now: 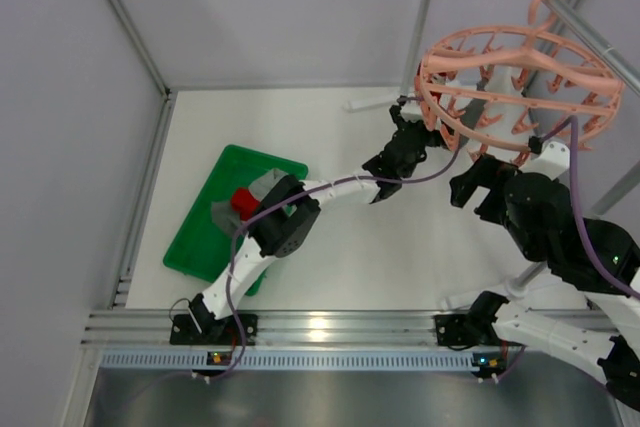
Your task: Remove the socks clipped to the hanger
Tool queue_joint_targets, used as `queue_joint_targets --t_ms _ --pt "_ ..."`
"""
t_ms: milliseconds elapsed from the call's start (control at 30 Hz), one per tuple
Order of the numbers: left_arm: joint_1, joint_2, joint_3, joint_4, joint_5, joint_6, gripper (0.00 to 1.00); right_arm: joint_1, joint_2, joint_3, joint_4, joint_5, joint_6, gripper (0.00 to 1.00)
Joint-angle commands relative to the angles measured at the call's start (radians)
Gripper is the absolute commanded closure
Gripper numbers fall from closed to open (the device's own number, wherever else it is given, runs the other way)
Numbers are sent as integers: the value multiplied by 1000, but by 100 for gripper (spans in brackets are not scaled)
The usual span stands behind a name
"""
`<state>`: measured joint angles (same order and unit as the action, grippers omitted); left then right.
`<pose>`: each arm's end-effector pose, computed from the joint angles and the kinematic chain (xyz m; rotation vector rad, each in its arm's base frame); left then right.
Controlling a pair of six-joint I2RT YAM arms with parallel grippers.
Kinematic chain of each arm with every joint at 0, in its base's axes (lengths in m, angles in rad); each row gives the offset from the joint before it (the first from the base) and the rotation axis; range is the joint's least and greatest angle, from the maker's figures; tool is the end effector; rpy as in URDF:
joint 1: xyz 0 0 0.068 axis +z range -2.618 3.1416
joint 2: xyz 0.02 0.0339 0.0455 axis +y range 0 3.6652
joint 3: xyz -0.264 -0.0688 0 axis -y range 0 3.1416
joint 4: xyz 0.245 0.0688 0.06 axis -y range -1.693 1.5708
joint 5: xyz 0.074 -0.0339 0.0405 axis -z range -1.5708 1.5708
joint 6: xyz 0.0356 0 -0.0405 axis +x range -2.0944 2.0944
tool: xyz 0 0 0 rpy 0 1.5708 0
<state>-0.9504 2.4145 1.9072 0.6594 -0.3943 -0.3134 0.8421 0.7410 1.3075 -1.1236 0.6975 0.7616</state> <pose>0.3403 -0.4527 0.2386 0.1324 1.4687 -0.7569 0.0741 0.0487 0.4203 0.3165 1.9742 0.2865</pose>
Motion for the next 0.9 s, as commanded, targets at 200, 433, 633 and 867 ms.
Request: queue_joint_targets --t_ms 200,433,633,867 --pt "-21 3 50 -50 -347 114 1 6 -25 24 -16 7 7 1" --pt "-13 -48 -51 -50 -388 106 1 8 -31 18 -8 5 -4 1" --pt "-7 -19 -11 -50 -445 123 2 6 -37 10 -8 -4 2 0" --pt "-4 -38 -11 -52 -434 172 80 6 -25 27 -27 -13 -21 1"
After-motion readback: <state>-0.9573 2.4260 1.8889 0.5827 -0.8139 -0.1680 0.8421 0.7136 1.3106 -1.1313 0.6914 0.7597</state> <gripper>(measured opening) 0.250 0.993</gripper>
